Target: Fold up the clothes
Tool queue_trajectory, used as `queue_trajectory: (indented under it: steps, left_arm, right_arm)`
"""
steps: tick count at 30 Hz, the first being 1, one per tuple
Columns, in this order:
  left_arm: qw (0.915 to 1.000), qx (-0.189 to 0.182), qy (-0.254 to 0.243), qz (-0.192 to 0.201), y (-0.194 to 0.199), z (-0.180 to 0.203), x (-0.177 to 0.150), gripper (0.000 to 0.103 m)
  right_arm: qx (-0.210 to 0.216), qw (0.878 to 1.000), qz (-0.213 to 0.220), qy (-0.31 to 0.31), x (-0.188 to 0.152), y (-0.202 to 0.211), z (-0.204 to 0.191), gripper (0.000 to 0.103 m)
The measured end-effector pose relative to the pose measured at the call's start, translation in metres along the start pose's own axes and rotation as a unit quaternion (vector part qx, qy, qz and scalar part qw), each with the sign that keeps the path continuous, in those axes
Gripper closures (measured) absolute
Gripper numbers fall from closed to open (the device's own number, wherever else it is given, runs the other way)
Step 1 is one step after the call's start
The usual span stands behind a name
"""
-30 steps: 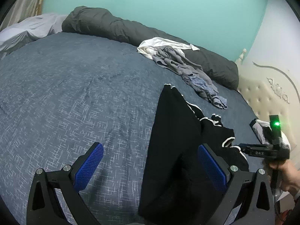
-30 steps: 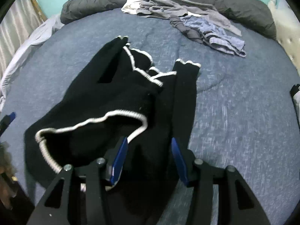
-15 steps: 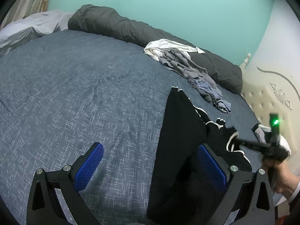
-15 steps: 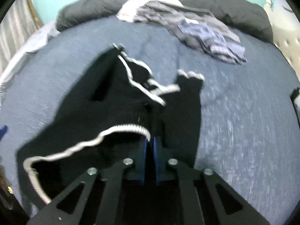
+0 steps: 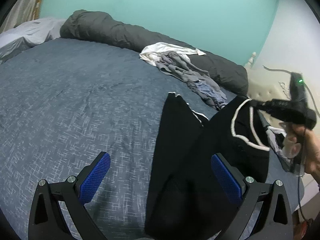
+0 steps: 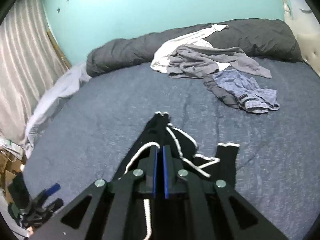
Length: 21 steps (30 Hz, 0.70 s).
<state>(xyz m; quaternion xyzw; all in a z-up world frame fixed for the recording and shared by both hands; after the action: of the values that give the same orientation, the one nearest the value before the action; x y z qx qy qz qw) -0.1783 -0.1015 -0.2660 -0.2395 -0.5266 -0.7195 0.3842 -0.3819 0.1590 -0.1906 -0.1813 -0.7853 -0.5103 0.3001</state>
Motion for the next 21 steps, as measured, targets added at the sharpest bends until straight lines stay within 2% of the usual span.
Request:
queue_trajectory:
  steps: [5, 9, 11, 12, 13, 21]
  left_arm:
    - [0.9996, -0.016, -0.020, -0.013, -0.007, 0.016, -0.005, 0.000]
    - [0.9990, -0.023, -0.034, -0.019, -0.011, 0.027, -0.008, 0.000]
    - [0.9987, -0.026, -0.038, -0.020, -0.012, 0.031, -0.009, 0.001]
    - [0.9985, -0.028, -0.041, -0.022, -0.013, 0.033, -0.010, 0.001]
    - [0.9979, -0.035, -0.046, -0.027, -0.014, 0.038, -0.011, 0.000]
    - [0.9949, -0.054, -0.078, -0.034, -0.020, 0.066, -0.018, 0.001]
  right_arm:
    - [-0.016, 0.999, -0.031, -0.039, -0.028, -0.020, 0.035, 0.096]
    - [-0.026, 0.995, -0.023, -0.092, -0.054, -0.016, 0.068, 0.095]
    - [-0.031, 0.993, -0.014, -0.117, -0.066, -0.011, 0.083, 0.083]
    - [-0.029, 0.991, -0.002, -0.128, -0.071, -0.005, 0.088, 0.071]
    - [-0.026, 0.990, 0.009, -0.136, -0.076, 0.002, 0.092, 0.064]
    - [0.011, 0.983, 0.037, -0.180, -0.116, 0.024, 0.095, 0.063]
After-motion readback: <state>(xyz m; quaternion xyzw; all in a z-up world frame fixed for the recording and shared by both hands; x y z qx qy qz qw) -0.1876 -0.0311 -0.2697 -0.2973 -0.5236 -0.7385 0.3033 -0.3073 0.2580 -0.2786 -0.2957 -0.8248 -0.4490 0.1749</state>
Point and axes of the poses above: each gripper's, at about its wrist camera, not at the fingertips, and y roughly against the way its jaws point, z to its right, x to its top, the point moved 9 cm from there along -y, roughly the way its jaws point, and after that the axes turned 3 degrees about -y, right-handed, at the moved point
